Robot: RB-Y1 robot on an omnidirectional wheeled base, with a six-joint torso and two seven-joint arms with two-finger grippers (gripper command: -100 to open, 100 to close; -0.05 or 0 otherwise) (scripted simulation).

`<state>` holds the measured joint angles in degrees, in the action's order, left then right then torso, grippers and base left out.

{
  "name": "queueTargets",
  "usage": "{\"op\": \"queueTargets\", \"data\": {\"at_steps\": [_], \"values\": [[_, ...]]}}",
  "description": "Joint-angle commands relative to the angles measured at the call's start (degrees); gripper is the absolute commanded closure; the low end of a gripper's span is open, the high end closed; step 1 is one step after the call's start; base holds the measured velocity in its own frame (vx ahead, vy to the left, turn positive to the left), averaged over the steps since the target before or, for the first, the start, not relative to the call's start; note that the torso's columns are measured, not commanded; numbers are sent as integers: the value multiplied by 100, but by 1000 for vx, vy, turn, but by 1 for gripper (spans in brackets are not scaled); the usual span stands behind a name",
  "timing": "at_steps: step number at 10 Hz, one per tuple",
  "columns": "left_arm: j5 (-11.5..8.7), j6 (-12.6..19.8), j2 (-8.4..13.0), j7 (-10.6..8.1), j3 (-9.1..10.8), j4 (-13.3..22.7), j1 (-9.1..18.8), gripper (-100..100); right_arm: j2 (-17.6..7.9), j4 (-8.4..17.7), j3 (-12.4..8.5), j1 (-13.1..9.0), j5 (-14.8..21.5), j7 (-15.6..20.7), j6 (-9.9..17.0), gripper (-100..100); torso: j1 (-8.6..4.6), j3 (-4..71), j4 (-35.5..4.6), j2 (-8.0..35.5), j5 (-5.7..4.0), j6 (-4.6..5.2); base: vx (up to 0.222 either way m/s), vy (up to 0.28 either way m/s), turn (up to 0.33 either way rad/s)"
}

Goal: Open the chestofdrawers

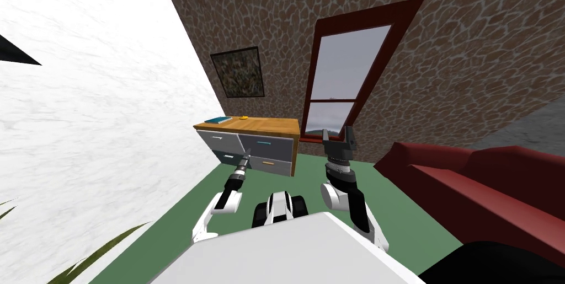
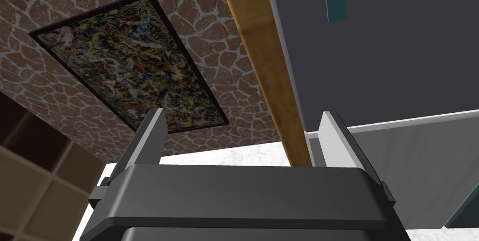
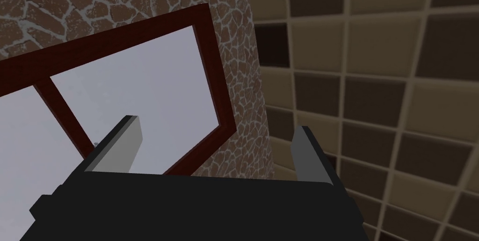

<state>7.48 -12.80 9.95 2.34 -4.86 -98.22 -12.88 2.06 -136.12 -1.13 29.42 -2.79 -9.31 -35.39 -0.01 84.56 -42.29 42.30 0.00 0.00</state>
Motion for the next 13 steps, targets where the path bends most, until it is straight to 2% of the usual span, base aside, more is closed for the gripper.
{"op": "queueTargets", "data": {"at_steps": [1, 9, 11, 12, 13], "values": [[29, 125, 108, -10, -86, 373, 195, -100, 0, 0, 0, 0, 0, 0, 0, 0, 0, 1, 1, -3, 0, 0, 120, -31, -79], [133, 542, 437, -1, -370, 1407, 760, -100, 0, 0, 0, 0, 0, 0, 0, 0, 6, 1, 0, -2, 2, 1, 117, -34, -77], [129, 487, 409, 6, -345, 1390, 746, -100, 0, 0, 0, 0, 0, 0, 0, 0, 7, -7, -3, 14, 2, -2, 37, -4, -4], [129, 486, 409, 5, -345, 1388, 746, 100, 0, 0, 0, -1, 0, 0, 0, 0, 5, -15, -7, 24, 1, 0, 7, 0, 0], [125, 528, 451, -17, -386, 1274, 682, 100, 0, 0, 0, -1, 0, 0, 0, 0, 2, -12, -6, 18, 1, 0, -130, 25, 37]]}}
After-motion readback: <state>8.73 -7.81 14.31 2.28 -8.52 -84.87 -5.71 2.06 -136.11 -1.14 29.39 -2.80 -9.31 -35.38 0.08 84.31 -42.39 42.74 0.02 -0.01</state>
